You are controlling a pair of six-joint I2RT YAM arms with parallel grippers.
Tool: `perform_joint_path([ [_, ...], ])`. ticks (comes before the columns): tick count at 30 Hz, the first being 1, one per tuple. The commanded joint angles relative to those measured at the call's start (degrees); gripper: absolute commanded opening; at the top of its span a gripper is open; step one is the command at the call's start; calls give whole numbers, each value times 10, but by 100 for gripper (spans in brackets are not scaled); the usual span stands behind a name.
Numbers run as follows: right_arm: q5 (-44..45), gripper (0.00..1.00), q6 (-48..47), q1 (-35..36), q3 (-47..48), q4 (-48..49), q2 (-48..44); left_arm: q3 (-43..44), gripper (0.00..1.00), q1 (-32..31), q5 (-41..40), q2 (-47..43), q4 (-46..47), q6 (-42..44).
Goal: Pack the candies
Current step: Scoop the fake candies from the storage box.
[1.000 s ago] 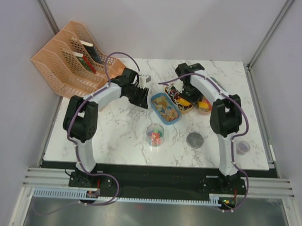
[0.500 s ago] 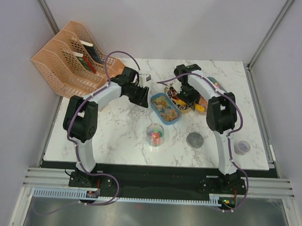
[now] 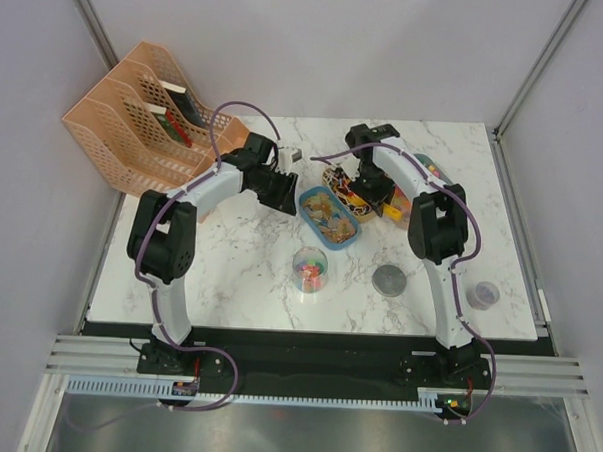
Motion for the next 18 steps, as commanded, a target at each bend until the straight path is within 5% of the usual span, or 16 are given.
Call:
perform_joint_path([
  [1,-26,0,6,3,34,-58,14,18,47,1,8,-3,-3,7],
  [18,-24,0,6,19,84,-54,36,3,47,1,2,-21,-11,-3],
])
